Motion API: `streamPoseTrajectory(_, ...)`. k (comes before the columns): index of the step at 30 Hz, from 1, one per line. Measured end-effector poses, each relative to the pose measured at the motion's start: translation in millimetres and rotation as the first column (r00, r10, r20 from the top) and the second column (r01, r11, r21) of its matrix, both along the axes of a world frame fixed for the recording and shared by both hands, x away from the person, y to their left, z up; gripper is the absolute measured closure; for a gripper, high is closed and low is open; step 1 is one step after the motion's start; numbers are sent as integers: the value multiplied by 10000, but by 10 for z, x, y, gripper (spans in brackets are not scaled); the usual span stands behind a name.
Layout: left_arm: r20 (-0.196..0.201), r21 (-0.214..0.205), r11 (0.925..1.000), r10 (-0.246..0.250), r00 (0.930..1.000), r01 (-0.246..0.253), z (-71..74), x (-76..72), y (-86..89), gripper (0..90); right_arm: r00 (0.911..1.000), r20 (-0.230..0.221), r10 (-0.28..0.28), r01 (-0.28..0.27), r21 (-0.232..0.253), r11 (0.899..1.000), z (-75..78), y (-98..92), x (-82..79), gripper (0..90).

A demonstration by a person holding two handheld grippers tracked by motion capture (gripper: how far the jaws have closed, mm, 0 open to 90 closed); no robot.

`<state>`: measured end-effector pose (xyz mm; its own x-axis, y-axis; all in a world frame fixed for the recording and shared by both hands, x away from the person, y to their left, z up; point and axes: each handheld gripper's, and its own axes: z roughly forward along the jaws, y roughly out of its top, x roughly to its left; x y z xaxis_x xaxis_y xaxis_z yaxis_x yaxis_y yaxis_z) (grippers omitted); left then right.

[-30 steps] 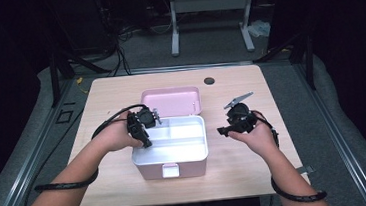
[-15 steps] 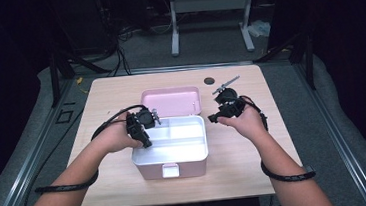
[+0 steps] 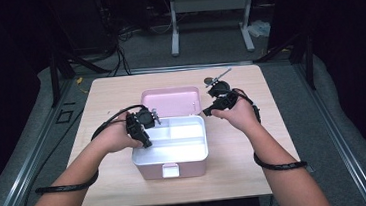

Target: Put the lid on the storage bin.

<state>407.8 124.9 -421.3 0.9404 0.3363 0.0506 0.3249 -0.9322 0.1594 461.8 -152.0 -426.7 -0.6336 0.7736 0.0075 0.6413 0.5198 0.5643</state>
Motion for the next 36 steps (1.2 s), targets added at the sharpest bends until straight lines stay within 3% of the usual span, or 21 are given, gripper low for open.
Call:
streamPoseTrajectory(7,-63,35,10000,-8,10000,8,-1,8,-10,675,9991,-232,-368,371,123,9992,11,49,189,452)
streamPoseTrajectory(8,-50,65,10000,-8,10000,9,0,7,-12,674,9989,-415,-224,243,468,9986,2,49,229,453)
streamPoseTrajectory(9,-49,70,10000,-11,10000,11,0,8,-12,675,9975,-230,-663,662,-45,9978,13,76,246,455)
streamPoseTrajectory(11,-63,49,10000,-29,10000,29,0,10,-9,675,9973,-405,-620,635,357,9973,-1,92,317,466)
streamPoseTrajectory(13,-57,63,10000,-31,10000,32,1,11,-8,675,9958,-352,-842,850,207,9962,-2,131,369,477)
streamPoseTrajectory(17,-57,59,10000,-29,10000,29,-1,9,-12,675,9939,-449,-1009,1033,558,9931,-10,189,478,505)
streamPoseTrajectory(20,-32,127,9999,-32,10000,33,2,5,-18,675,9857,-486,-1615,1639,509,9852,-26,233,550,543)
streamPoseTrajectory(22,-33,101,9999,-37,10000,37,1,3,-15,676,9841,-729,-1619,1673,753,9830,-44,250,602,567)
streamPoseTrajectory(26,-55,-1,10000,1,10000,-1,-1,4,-3,678,9764,-1032,-1900,1976,698,9778,-95,299,676,651)
streamPoseTrajectory(33,-78,-21,10000,-15,10000,15,0,8,2,679,9621,-1346,-2370,2469,614,9671,-154,325,764,710)
streamPoseTrajectory(36,-87,-21,10000,-39,10000,39,0,13,2,679,9522,-1554,-2631,2752,625,9593,-192,322,799,739)
